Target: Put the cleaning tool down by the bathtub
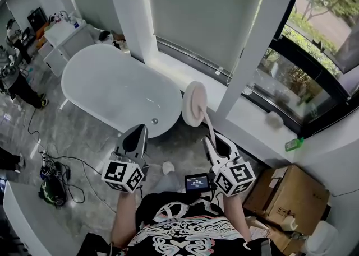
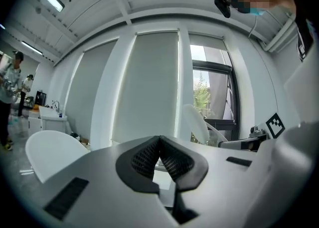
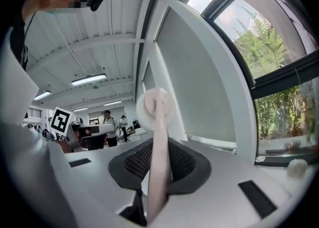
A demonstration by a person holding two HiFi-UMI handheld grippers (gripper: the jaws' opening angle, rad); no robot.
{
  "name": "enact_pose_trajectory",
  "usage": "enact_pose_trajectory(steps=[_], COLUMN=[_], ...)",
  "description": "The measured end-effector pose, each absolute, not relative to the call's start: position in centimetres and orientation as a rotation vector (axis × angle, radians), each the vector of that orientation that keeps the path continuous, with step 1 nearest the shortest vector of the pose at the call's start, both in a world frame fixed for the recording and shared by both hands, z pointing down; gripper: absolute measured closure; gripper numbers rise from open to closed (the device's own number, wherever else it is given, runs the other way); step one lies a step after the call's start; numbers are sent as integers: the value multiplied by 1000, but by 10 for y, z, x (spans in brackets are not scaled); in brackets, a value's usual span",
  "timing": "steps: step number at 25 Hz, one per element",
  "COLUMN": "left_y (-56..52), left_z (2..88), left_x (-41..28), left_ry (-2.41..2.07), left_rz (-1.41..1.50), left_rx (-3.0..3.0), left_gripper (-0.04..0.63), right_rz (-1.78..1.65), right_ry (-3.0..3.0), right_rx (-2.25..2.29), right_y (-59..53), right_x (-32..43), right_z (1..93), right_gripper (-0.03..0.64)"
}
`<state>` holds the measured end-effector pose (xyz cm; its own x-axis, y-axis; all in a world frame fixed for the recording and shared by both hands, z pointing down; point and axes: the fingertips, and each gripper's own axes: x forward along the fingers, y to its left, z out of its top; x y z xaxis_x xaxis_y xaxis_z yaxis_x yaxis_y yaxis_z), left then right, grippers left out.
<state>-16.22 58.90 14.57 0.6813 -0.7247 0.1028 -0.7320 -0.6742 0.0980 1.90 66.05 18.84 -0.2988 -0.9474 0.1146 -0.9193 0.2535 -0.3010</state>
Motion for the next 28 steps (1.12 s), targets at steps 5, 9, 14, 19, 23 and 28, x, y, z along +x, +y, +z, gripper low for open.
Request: enact_pose_trajectory(steps=[5, 9, 14, 19, 23, 28], left_y=[569, 547, 498, 432, 377, 307], left_z=[153, 156, 160, 161, 158, 152], left_x=[-151, -136, -119, -107, -101, -93], left_ry=[-1204, -1200, -1214, -1224, -1210, -1187], left_rz=[103, 111, 131, 129, 139, 156], left_rx=[2740, 2759, 2782, 2776, 2778, 2789], left_gripper=[580, 580, 580, 580, 580, 580], right_rz=[-481, -473, -479, -487, -501, -513], right_ry=[2412, 2401, 2376, 2371, 2372, 2362], right_rx=[-1790, -1829, -1877, -1893, -1903, -1913], right_y=[645, 625, 581, 520, 467, 400], right_x=[29, 46, 67, 79, 83, 84], right_z=[185, 187, 190, 189, 187, 182], right_gripper=[520, 520, 520, 520, 520, 520])
